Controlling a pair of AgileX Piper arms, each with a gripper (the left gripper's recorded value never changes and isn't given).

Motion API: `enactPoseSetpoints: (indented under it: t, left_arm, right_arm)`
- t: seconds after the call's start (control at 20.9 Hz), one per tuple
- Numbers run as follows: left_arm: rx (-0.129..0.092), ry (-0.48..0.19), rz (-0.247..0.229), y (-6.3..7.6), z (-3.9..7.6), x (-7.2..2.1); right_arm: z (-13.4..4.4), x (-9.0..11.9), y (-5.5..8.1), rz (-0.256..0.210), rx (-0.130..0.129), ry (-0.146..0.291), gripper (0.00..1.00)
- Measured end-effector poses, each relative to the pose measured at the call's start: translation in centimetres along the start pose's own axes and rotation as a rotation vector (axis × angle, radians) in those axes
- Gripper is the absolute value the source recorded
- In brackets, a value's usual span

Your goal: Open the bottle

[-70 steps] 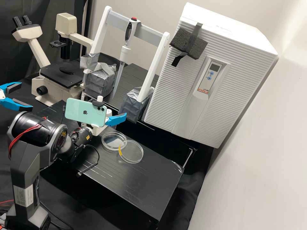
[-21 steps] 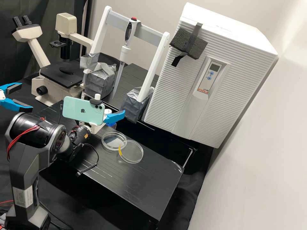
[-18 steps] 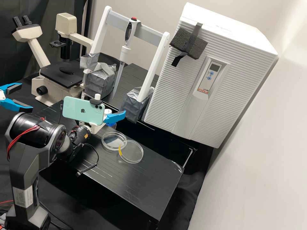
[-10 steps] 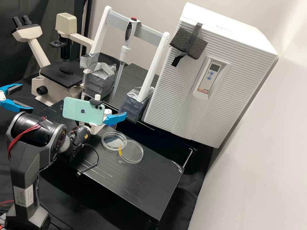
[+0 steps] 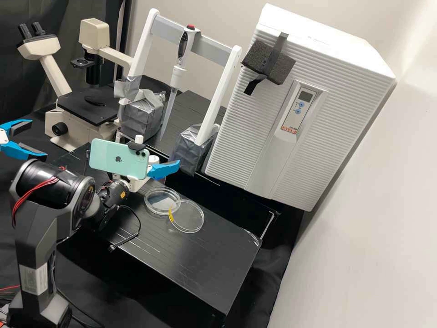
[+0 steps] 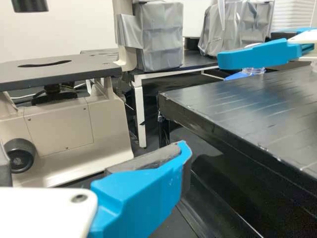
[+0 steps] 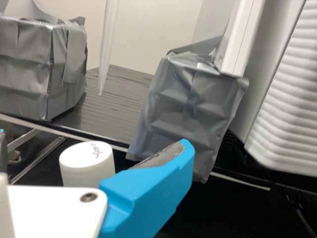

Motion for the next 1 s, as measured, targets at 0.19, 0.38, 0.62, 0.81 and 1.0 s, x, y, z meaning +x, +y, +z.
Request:
enactPoseSetpoints:
  t: [0.19,0.38,0.62,0.81,1.0]
  left_arm:
    - [0.014,0.000,0.000,0.00,0.00,0.00]
    - [0.014,0.000,0.000,0.00,0.00,0.00]
    - [0.014,0.000,0.000,0.00,0.00,0.00]
    - [0.014,0.001,0.000,0.00,0.01,0.01]
    - [0.016,-0.003,0.000,-0.01,0.11,0.05]
  right_arm:
    - [0.16,0.08,-0.26,-0.009,-0.002,-0.006,0.00]
    - [0.16,0.08,-0.26,-0.009,-0.002,-0.006,0.00]
    - [0.20,0.08,-0.23,-0.008,-0.002,-0.007,0.00]
    - [0.20,0.08,-0.23,-0.008,-0.002,-0.007,0.00]
    - [0.20,0.08,-0.23,-0.008,-0.002,-0.007,0.00]
